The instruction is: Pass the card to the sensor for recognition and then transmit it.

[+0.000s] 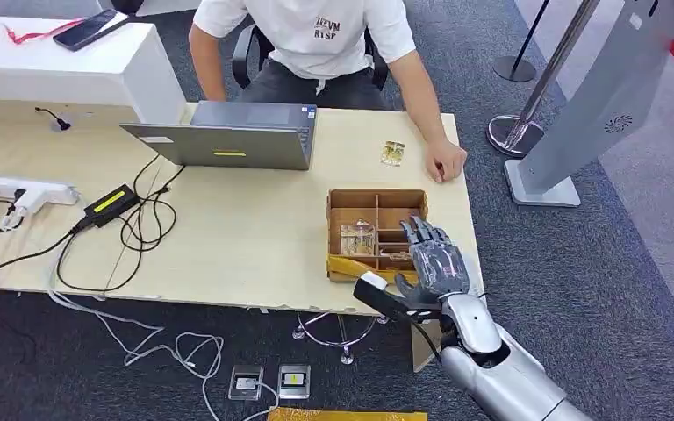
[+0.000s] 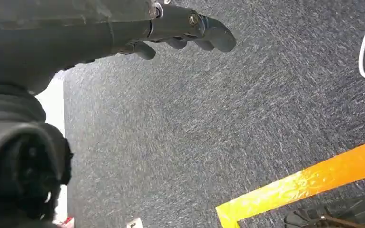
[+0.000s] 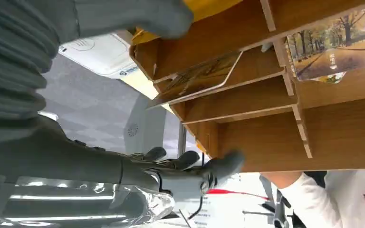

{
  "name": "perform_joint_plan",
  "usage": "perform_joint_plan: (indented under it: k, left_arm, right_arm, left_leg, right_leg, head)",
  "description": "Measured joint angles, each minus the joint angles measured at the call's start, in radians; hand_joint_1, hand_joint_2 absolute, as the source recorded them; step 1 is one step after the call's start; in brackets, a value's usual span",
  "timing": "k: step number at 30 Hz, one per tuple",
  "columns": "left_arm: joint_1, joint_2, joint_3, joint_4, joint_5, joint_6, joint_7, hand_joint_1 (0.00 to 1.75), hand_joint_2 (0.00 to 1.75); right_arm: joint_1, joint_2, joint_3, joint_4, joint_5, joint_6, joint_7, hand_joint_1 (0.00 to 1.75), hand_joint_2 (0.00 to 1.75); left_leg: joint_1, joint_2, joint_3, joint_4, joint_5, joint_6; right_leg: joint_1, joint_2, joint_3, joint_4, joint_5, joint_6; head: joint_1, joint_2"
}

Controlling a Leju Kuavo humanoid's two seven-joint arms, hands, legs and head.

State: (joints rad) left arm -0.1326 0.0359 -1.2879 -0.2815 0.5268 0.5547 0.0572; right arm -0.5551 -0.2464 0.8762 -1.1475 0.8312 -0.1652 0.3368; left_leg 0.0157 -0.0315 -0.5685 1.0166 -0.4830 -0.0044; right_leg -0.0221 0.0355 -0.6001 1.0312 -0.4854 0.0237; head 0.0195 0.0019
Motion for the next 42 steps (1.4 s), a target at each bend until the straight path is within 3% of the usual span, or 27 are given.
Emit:
perform_joint_plan:
  k: [20,32,36,42]
  left_arm:
    - [-0.008,-0.003,0.0,0.0,-0.024,-0.01,0.0,0.0,0.0]
    - [-0.012,-0.008,-0.002,0.0,-0.043,-0.019,0.0,0.0,0.0]
    - [-0.013,-0.009,-0.002,0.0,-0.05,-0.019,0.002,0.0,0.0]
    - [-0.014,-0.011,-0.002,0.0,-0.072,-0.019,0.004,0.0,0.0]
  right_arm:
    - [-0.001,0.0,-0.001,0.024,-0.027,-0.031,-0.005,1.75,1.75]
    - [0.002,0.0,-0.005,0.031,-0.01,-0.094,-0.003,1.75,1.75]
    - [-0.001,-0.001,-0.026,0.023,0.012,-0.144,-0.004,1.75,1.75]
    - [-0.066,-0.006,-0.073,-0.044,0.057,-0.159,0.005,1.75,1.75]
  left_leg:
    - [0.0,0.0,0.0,0.0,0.0,0.0]
    - [0.0,0.0,0.0,0.0,0.0,0.0]
    - [0.0,0.0,0.0,0.0,0.0,0.0]
    - [0.0,0.001,0.001,0.0,0.0,0.0]
  right_leg:
    - [0.0,0.0,0.0,0.0,0.0,0.0]
    - [0.0,0.0,0.0,0.0,0.0,0.0]
    - [0.0,0.0,0.0,0.0,0.0,0.0]
    - [0.0,0.001,0.0,0.0,0.0,0.0]
  head:
    - [0.0,0.0]
    - [0.0,0.0]
    - [0.0,0.0]
    - [0.0,0.0]
